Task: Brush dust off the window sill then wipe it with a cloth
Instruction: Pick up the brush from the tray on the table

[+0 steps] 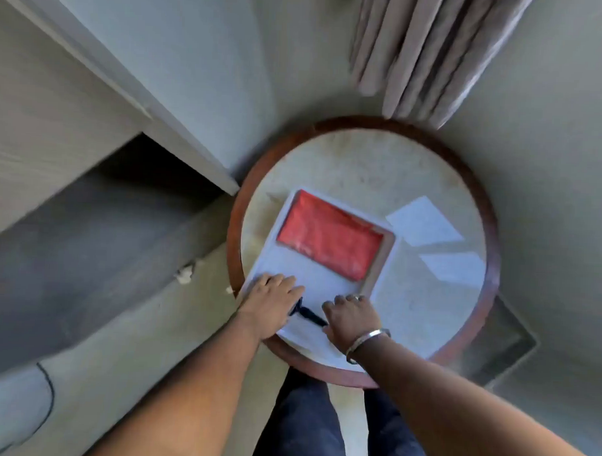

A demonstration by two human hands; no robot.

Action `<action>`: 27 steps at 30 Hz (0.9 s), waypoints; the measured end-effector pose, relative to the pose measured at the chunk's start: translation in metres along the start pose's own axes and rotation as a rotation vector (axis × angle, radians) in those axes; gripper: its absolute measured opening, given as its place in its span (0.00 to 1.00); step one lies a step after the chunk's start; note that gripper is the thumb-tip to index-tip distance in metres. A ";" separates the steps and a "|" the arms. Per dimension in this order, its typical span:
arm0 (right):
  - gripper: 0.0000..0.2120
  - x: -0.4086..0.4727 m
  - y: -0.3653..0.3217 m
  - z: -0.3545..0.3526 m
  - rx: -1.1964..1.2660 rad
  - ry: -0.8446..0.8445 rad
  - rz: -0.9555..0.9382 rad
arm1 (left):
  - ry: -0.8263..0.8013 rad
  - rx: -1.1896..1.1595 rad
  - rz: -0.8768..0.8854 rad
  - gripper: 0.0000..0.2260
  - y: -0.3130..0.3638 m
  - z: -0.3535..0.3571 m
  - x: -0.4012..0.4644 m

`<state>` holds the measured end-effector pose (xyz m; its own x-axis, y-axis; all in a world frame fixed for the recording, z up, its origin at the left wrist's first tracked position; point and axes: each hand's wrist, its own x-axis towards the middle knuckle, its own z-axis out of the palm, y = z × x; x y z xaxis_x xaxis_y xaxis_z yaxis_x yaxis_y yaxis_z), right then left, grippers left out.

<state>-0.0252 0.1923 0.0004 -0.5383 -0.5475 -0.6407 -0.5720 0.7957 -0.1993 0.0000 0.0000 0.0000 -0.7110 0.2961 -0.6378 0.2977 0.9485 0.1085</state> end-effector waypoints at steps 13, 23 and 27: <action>0.10 0.043 -0.002 -0.027 0.248 -0.026 0.154 | 0.064 -0.044 0.173 0.16 -0.024 -0.021 0.028; 0.05 -0.171 0.134 -0.164 1.498 0.596 0.491 | 0.525 -0.379 0.396 0.20 0.098 -0.226 0.040; 0.03 -0.267 0.191 -0.177 1.661 1.039 0.540 | 0.669 -0.330 0.626 0.21 0.210 -0.321 0.059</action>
<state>-0.1005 0.4441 0.2646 -0.8507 0.3478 -0.3941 0.4158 -0.0134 -0.9094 -0.1838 0.2532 0.2306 -0.7301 0.6637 0.1625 0.6241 0.5509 0.5541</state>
